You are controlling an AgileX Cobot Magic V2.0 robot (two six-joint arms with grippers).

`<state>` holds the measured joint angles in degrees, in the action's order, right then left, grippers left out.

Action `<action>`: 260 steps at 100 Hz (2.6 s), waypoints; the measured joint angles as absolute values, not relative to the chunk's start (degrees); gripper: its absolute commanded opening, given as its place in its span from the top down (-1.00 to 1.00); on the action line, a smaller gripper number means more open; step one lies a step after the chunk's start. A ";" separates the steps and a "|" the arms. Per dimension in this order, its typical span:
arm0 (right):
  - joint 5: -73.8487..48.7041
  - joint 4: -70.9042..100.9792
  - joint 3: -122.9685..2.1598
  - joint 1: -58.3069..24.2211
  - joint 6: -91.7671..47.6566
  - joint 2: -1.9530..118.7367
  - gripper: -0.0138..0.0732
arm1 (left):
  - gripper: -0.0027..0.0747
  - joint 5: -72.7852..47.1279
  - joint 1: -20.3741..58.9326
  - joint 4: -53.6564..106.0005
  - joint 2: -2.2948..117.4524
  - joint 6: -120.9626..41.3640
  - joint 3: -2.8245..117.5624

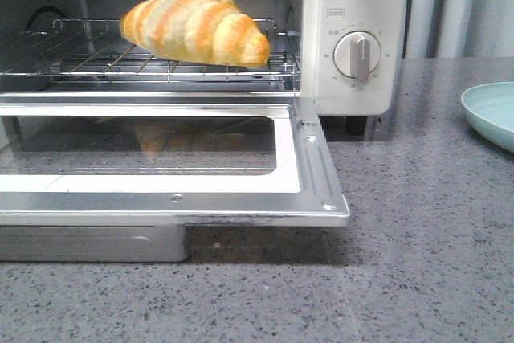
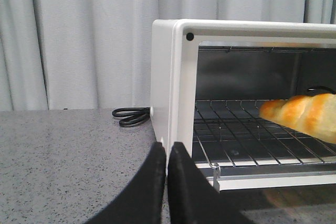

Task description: Put bread in oven

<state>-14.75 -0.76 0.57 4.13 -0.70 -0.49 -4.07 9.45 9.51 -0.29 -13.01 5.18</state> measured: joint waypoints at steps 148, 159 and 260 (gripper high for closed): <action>-19.11 -2.38 0.57 2.02 -0.70 -0.49 0.85 | 0.99 -3.71 9.45 5.07 -0.29 -15.41 4.80; -19.11 -2.38 0.57 2.02 -0.70 -0.49 0.85 | 0.99 -2.68 8.91 2.07 -0.29 -17.01 2.39; -19.11 -2.38 0.57 2.02 -0.70 -0.49 0.86 | 0.99 -19.61 -0.21 1.69 -0.29 -0.57 -0.05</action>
<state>-19.11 -2.38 0.57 2.02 -0.70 -0.49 -19.61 -0.21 1.69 -0.29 -0.57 -0.05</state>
